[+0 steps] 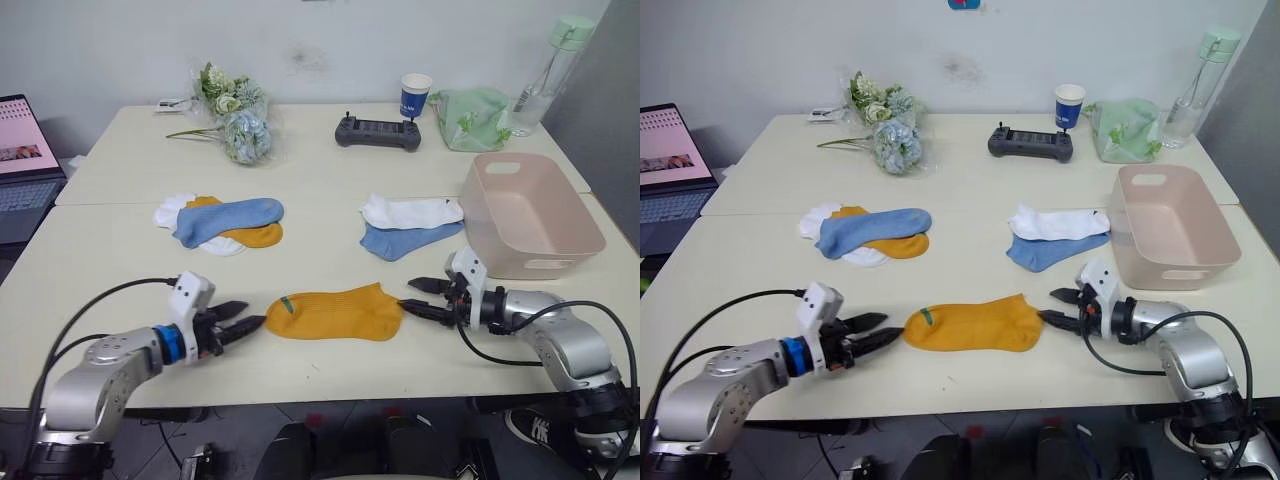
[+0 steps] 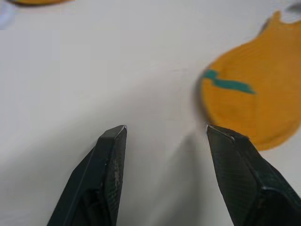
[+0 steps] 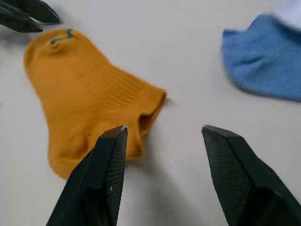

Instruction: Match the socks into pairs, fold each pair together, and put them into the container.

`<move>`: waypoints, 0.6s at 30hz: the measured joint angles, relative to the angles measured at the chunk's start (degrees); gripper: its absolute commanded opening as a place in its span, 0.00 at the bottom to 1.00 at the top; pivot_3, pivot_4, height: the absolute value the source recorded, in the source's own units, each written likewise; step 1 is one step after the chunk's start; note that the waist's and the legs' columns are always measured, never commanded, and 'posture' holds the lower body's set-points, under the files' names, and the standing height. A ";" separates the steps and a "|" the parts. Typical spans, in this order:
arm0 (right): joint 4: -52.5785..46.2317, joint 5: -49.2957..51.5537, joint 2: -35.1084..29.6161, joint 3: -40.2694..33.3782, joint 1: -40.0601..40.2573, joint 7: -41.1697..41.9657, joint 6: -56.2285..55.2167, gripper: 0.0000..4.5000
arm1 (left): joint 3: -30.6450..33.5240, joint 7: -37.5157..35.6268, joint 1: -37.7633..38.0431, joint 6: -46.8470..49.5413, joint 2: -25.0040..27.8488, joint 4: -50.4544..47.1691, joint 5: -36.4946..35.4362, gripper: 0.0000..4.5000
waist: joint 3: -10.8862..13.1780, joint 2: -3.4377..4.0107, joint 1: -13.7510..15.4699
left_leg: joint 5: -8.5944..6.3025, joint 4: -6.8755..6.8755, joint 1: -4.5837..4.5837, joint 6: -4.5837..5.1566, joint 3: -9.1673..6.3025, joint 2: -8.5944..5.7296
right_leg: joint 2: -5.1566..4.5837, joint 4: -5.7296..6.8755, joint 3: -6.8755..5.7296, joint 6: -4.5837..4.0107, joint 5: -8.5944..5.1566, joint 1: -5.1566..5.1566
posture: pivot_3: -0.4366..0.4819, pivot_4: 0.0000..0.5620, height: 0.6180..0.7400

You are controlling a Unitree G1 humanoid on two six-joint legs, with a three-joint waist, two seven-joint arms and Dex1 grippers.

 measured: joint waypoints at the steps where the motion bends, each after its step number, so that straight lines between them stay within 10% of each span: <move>1: -0.04 -0.17 0.30 0.11 -0.62 0.21 -1.16 0.61 | -0.09 -0.58 -0.46 -1.30 0.78 0.00 0.70 0.61 | 0.00 0.00 0.03 | 0.02 0.00 -0.01 -0.04 -0.01 0.00 | 0.00 -0.01 -0.01 0.00 0.00 0.00 | 0.48 0.27 1.00; 5: -0.31 -2.26 3.49 2.68 -4.34 0.05 -5.65 0.52 | -2.22 -2.43 -5.38 -7.42 0.93 0.03 3.92 0.52 | 0.00 0.00 0.07 | 0.09 0.01 -0.01 -0.16 -0.02 -0.02 | -0.01 -0.03 -0.04 0.00 0.00 0.04 | 0.48 0.27 1.00; 12: 3.36 -11.13 8.61 13.14 -6.09 0.94 -18.41 0.01 | -14.94 -2.09 -10.12 -15.43 -5.47 -1.91 11.09 0.06 | -0.01 -0.01 0.05 | 0.09 0.00 -0.06 -0.17 0.02 -0.04 | 0.00 -0.18 -0.05 0.03 0.02 0.04 | 0.48 0.27 1.00; 18: 10.82 -14.98 11.68 14.38 -6.66 -0.51 -24.55 0.00 | -20.58 0.99 -10.05 -21.02 -8.84 2.64 18.17 0.01 | -0.01 -0.01 -0.04 | 0.10 0.02 0.02 -0.17 0.00 -0.02 | 0.09 -0.02 -0.03 0.02 0.02 0.03 | 0.48 0.27 1.00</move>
